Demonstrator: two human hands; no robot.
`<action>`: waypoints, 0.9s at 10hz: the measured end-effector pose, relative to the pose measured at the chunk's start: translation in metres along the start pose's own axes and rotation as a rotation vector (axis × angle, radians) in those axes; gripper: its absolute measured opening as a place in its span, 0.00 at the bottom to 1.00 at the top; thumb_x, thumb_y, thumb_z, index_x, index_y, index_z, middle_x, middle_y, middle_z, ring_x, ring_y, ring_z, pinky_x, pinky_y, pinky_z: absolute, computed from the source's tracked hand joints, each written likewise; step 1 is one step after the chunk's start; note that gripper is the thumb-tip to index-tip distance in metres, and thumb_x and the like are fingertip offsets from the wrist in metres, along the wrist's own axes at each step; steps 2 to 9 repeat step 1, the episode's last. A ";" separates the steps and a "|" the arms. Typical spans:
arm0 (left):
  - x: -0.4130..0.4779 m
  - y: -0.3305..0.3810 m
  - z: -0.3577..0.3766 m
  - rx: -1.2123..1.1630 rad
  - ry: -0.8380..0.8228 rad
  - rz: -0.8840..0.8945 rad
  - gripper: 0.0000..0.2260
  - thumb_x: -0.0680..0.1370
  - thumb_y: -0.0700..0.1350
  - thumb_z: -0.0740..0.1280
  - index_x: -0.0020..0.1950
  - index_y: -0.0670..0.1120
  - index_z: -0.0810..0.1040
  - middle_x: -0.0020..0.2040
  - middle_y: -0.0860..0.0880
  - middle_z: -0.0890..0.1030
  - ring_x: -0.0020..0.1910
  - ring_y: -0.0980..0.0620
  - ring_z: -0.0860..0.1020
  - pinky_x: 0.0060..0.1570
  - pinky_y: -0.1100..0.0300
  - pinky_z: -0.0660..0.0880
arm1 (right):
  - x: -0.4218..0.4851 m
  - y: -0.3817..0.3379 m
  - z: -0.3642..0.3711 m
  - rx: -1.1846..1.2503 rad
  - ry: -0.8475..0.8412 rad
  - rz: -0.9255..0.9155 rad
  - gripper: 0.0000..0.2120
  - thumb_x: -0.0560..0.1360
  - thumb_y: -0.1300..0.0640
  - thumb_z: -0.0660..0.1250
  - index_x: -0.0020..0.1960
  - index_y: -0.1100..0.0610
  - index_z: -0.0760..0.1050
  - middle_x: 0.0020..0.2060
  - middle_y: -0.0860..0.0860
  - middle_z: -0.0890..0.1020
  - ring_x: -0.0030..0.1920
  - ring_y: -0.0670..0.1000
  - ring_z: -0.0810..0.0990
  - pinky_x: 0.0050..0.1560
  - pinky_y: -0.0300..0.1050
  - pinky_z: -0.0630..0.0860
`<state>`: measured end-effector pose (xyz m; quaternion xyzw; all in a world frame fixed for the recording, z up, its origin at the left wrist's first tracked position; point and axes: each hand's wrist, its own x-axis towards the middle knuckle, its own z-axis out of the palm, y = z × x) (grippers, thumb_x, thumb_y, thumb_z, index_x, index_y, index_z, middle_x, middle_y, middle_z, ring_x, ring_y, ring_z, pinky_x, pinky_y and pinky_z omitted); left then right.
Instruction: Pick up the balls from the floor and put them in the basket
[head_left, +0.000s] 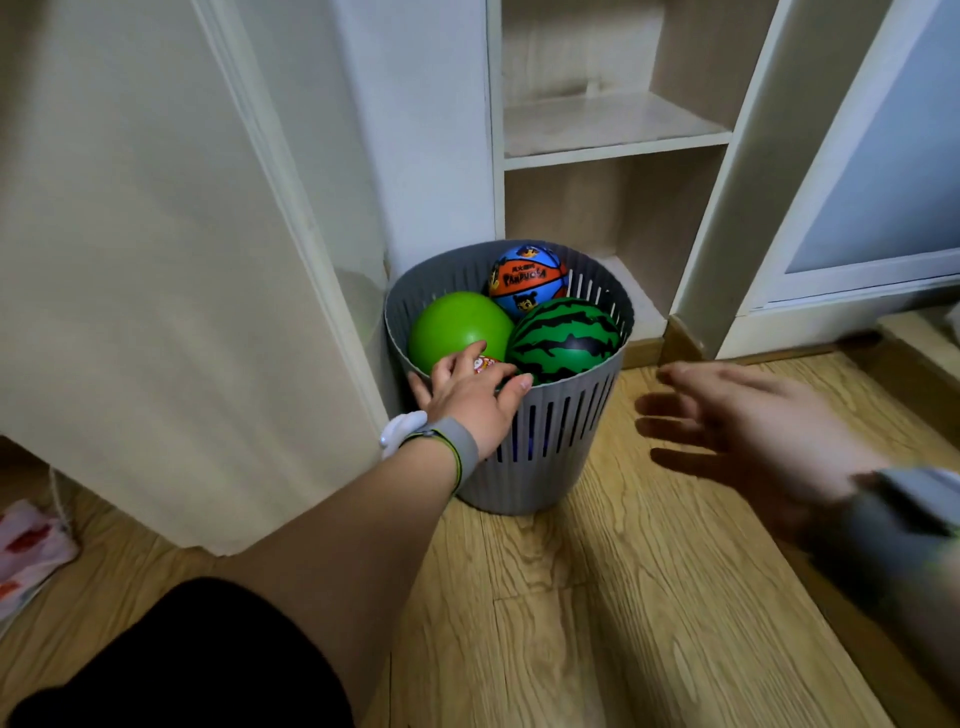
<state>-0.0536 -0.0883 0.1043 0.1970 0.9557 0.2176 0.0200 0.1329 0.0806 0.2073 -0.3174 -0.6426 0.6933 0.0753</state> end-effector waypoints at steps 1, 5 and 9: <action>0.001 0.001 0.004 0.046 0.016 -0.013 0.21 0.80 0.67 0.52 0.65 0.63 0.77 0.80 0.55 0.60 0.79 0.44 0.51 0.74 0.32 0.34 | -0.032 -0.018 -0.021 0.137 -0.021 -0.104 0.11 0.80 0.52 0.67 0.56 0.56 0.84 0.49 0.59 0.88 0.50 0.59 0.88 0.51 0.60 0.85; 0.001 0.001 0.004 0.046 0.016 -0.013 0.21 0.80 0.67 0.52 0.65 0.63 0.77 0.80 0.55 0.60 0.79 0.44 0.51 0.74 0.32 0.34 | -0.032 -0.018 -0.021 0.137 -0.021 -0.104 0.11 0.80 0.52 0.67 0.56 0.56 0.84 0.49 0.59 0.88 0.50 0.59 0.88 0.51 0.60 0.85; 0.001 0.001 0.004 0.046 0.016 -0.013 0.21 0.80 0.67 0.52 0.65 0.63 0.77 0.80 0.55 0.60 0.79 0.44 0.51 0.74 0.32 0.34 | -0.032 -0.018 -0.021 0.137 -0.021 -0.104 0.11 0.80 0.52 0.67 0.56 0.56 0.84 0.49 0.59 0.88 0.50 0.59 0.88 0.51 0.60 0.85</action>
